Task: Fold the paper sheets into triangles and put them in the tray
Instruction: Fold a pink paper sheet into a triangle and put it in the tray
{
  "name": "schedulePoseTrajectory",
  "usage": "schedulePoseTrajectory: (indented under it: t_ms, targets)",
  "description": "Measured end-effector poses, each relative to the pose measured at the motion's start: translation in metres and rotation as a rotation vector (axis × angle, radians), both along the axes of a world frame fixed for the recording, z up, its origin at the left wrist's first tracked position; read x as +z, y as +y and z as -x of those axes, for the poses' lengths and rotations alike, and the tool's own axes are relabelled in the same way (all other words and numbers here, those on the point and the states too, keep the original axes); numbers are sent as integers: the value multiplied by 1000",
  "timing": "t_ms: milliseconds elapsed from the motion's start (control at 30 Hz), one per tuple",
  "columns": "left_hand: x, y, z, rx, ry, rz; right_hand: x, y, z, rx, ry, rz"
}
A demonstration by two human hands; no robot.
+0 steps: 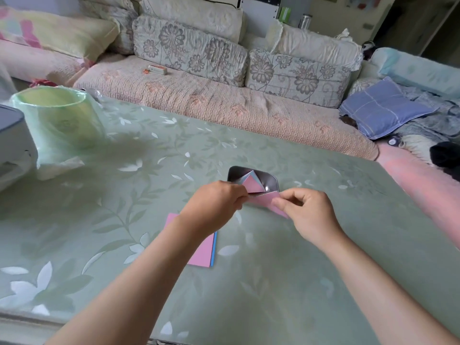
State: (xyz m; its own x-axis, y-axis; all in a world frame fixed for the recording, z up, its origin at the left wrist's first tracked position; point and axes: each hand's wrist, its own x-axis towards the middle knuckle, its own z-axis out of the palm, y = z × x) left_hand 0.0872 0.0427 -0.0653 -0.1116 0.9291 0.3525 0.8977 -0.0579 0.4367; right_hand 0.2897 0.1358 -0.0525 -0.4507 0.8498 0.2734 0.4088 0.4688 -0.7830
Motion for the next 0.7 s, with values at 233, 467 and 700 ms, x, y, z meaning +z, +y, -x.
schedulePoseTrajectory:
  t_ms: [233,467,700]
  targets:
    - [-16,14,19,168,-172,29,31,60,42,36,-277,-128]
    - [-25,15,13,149,-141,222,22,80,79,239,-743,-196]
    - [-24,17,10,159,-141,208,8,81,87,238,-945,-284]
